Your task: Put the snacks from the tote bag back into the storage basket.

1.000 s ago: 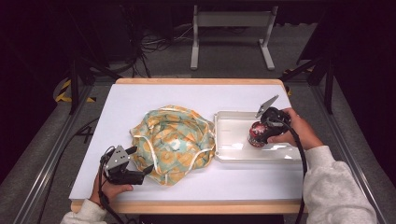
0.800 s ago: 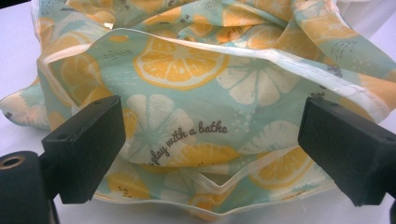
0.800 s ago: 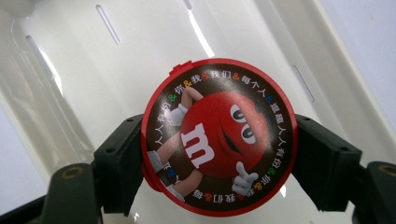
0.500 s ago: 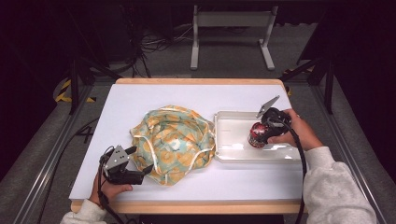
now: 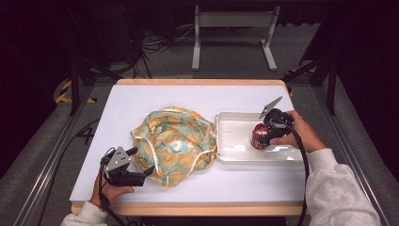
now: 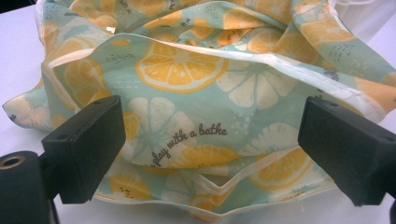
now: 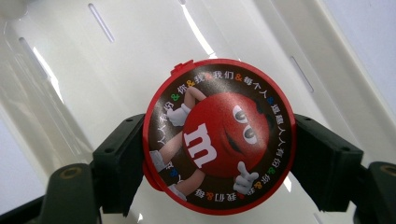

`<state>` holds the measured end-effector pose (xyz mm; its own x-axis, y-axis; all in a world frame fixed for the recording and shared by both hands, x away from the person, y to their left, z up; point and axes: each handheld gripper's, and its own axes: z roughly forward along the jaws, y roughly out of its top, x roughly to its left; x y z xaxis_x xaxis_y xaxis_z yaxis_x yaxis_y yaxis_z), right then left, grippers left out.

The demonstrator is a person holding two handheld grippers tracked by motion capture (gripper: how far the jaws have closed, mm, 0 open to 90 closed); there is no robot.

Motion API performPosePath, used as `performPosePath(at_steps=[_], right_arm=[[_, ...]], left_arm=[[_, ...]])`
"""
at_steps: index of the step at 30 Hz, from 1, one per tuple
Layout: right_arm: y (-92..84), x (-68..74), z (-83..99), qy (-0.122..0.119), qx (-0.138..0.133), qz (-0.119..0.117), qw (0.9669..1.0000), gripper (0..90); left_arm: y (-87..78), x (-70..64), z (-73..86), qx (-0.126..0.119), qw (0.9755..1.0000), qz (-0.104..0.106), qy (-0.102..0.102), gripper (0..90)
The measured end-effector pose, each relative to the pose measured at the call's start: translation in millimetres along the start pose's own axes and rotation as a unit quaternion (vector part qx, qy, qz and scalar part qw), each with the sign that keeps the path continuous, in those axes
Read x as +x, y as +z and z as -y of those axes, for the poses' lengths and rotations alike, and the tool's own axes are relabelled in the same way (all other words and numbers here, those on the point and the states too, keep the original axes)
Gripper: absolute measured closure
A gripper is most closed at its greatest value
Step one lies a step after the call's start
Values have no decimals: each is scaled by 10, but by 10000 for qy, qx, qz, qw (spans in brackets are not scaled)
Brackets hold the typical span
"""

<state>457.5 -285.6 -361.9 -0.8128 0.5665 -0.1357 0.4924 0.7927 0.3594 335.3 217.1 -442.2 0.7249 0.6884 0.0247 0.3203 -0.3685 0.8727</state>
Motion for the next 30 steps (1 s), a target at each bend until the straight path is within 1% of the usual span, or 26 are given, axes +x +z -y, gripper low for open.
performPosePath(at_steps=[4,9,12,20,22,25,30], right_arm=[[-6,6,-7,-13,7,23,10000,253],[-9,23,-15,-26,17,64,10000,251],[-31,21,-12,-3,-92,66,9999,252],[-108,39,2,-7,-235,115,9997,248],[-145,46,5,32,-350,101,9993,247],[-182,65,4,55,-387,121,9992,248],[-216,102,-2,13,-449,166,9989,248]], left_arm=[[-4,7,5,-14,10000,3,-60,82],[0,1,0,8,10000,-6,-16,81],[-1,0,-2,0,10000,0,-20,81],[7,-2,-3,6,10000,-4,-32,81],[6,-3,-3,3,10000,-3,-24,81],[6,-2,-7,2,10000,-3,-4,81],[11,-2,-9,3,10000,1,-4,81]])
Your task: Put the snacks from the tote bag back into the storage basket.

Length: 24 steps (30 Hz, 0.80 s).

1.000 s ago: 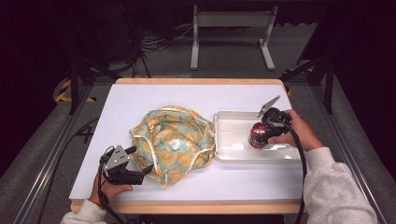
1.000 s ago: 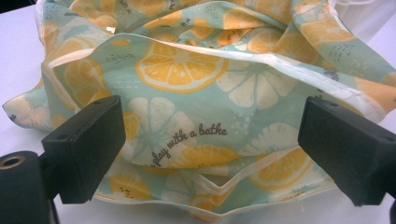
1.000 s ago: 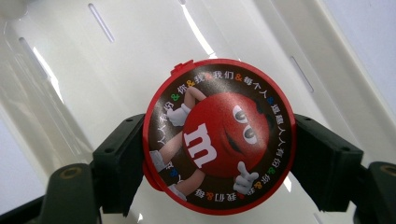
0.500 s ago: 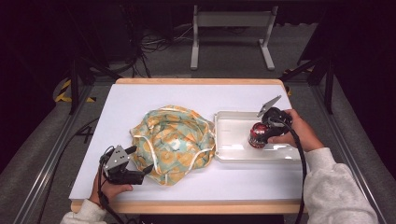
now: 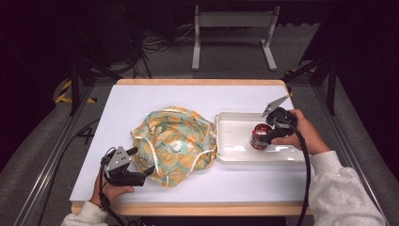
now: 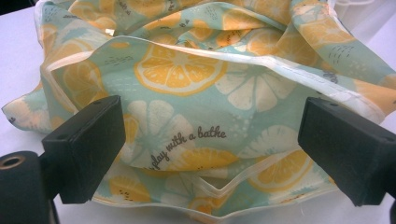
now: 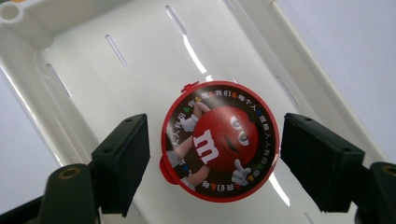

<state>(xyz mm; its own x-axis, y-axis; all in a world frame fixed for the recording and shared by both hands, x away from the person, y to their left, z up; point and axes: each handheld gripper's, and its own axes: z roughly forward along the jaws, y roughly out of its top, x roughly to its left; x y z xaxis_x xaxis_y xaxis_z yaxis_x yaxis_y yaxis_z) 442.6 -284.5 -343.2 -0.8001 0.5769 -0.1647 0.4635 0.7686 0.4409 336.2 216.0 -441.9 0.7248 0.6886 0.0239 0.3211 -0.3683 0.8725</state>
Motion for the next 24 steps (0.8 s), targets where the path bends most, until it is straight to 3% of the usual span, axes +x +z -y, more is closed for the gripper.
performPosePath(at_steps=[12,15,24], right_arm=[[-131,58,81,20,-224,121,9997,232],[-161,65,119,89,-346,-4,9994,226],[-232,166,278,38,-603,400,9974,200]], left_arm=[[21,-7,-5,26,10000,46,-27,81],[24,-9,-10,44,10000,34,15,81],[24,-10,-11,29,10000,32,11,81]])
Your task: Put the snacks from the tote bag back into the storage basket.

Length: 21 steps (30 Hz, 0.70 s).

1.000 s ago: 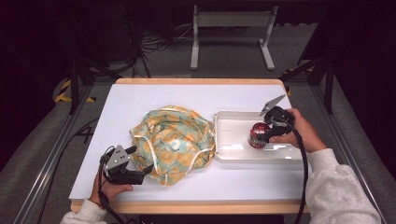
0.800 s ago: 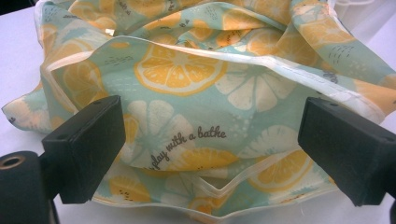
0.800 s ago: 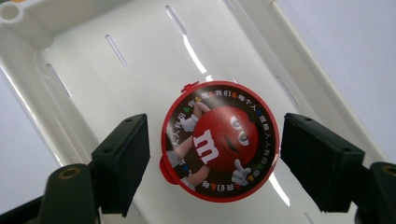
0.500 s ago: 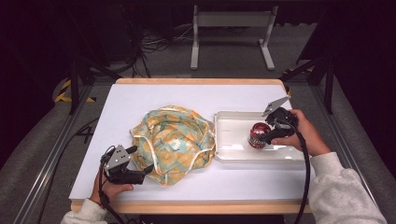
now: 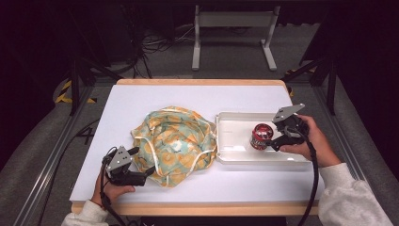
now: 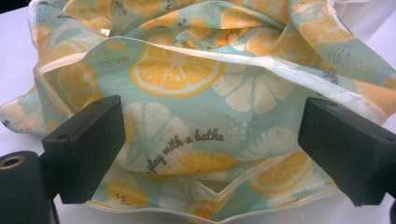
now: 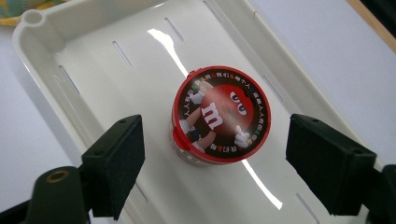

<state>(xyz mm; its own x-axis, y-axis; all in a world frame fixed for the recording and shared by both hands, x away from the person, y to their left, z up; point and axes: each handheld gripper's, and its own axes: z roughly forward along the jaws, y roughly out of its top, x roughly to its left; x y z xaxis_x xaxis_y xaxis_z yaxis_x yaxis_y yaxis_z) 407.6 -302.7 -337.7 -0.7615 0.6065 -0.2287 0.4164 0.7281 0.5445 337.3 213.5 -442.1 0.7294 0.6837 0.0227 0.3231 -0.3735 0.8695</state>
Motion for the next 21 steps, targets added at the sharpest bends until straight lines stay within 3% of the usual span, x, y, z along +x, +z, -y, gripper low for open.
performPosePath(at_steps=[12,21], right_arm=[[-105,147,218,30,-326,113,9994,186],[-149,199,419,202,-494,102,9985,184]], left_arm=[[-2,0,-1,-6,10000,2,-18,81],[1,0,-3,-9,10000,3,-7,81]])
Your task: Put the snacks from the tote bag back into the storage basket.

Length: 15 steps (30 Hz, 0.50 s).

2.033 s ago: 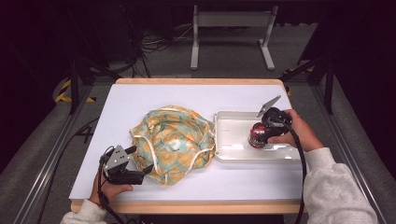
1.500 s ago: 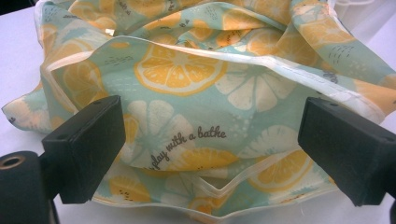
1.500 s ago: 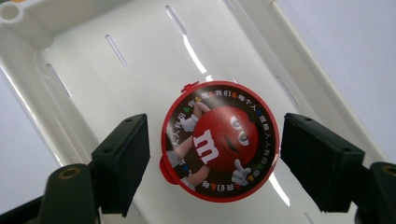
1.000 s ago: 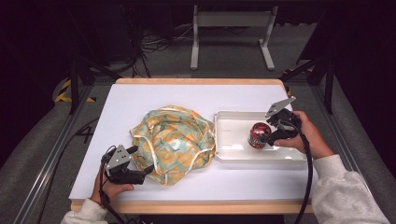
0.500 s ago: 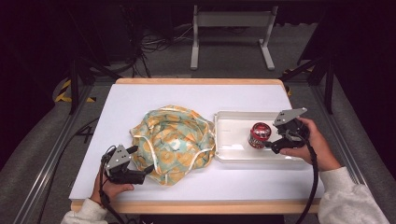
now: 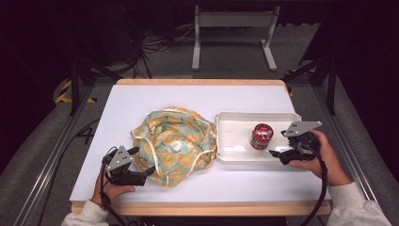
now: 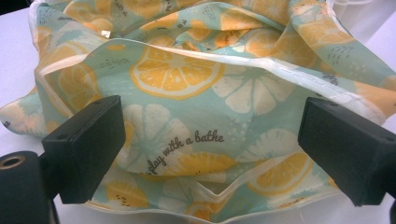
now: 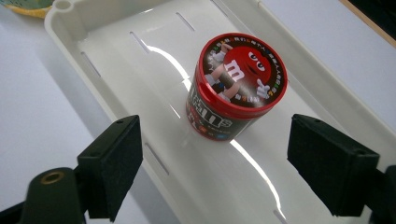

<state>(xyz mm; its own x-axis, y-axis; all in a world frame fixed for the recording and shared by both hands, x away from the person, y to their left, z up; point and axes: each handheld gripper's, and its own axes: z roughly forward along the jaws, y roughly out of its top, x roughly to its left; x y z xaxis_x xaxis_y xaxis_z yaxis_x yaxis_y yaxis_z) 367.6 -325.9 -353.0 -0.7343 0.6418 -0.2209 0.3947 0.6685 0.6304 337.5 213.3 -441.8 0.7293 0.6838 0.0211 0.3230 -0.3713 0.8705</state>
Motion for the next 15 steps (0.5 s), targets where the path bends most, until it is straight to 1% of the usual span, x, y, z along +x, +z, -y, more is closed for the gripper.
performPosePath(at_steps=[3,6,9,10,12,13,15], right_arm=[[-11,20,44,40,-42,-14,10000,184],[-37,47,113,60,-89,20,9999,184],[-67,69,179,76,-199,81,9997,183],[-76,82,208,102,-215,61,9997,183],[-83,98,255,113,-237,140,9996,182],[-85,105,280,130,-237,142,9995,177],[-86,121,334,126,-334,209,9991,176]], left_arm=[[4,-1,-2,-17,10000,8,5,81],[3,-1,-3,-7,10000,6,2,81],[3,4,-3,5,10000,2,-6,81],[3,1,-3,15,10000,2,-17,81],[7,2,-5,-3,10000,17,-7,81],[7,5,-7,6,10000,12,13,81],[10,1,-8,6,10000,28,-14,81]])
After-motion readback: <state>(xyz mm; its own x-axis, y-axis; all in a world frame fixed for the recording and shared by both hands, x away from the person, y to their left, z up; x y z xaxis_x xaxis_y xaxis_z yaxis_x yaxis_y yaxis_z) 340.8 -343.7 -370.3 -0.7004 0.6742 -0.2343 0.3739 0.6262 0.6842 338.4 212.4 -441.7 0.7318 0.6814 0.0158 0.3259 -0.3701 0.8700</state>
